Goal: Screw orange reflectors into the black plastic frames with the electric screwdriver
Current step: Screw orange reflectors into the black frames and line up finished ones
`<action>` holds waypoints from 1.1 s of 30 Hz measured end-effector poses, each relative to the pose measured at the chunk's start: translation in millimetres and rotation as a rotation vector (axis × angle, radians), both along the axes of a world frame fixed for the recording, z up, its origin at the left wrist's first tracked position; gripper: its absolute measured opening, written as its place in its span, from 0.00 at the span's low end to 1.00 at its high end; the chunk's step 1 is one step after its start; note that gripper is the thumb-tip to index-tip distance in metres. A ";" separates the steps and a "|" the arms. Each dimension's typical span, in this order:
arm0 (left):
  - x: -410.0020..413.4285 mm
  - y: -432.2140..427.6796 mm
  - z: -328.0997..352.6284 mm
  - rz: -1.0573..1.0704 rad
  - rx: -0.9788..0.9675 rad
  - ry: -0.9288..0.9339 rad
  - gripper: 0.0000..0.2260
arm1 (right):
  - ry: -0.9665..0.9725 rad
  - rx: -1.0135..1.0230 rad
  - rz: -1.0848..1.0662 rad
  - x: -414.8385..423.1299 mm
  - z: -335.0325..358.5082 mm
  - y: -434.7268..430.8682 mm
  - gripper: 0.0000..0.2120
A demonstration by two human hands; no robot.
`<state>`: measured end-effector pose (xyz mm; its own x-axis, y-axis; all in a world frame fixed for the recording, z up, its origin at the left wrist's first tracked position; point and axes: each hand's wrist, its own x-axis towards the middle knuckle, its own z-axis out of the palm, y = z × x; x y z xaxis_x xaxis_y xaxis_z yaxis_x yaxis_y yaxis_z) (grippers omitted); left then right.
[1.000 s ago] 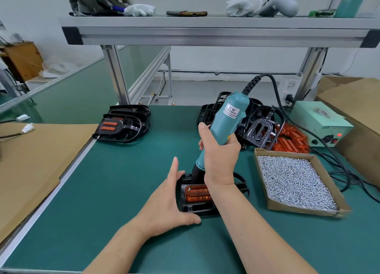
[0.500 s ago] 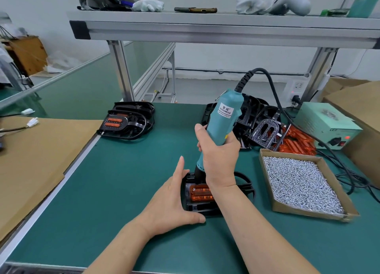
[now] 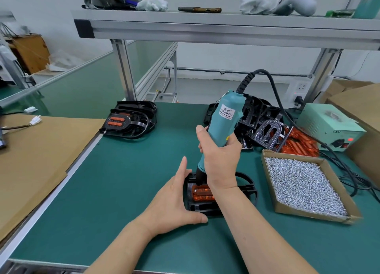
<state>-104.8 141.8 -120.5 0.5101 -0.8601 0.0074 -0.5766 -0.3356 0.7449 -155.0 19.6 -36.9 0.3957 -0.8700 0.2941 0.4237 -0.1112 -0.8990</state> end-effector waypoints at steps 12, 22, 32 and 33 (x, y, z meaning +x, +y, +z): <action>1.1 -0.1 -1.7 0.012 -0.009 -0.013 0.64 | -0.015 0.022 0.017 -1.4 -2.6 -3.6 0.07; 3.4 0.1 -2.4 -0.016 -0.033 0.005 0.64 | 0.028 -0.025 0.070 3.9 -11.0 2.6 0.16; 1.6 -0.4 -1.6 -0.004 0.002 -0.024 0.63 | -0.067 -0.041 0.041 -14.0 -3.3 5.8 0.10; 1.4 -0.5 -1.7 0.007 0.005 -0.022 0.63 | -0.097 -0.027 0.033 -16.6 0.8 3.3 0.09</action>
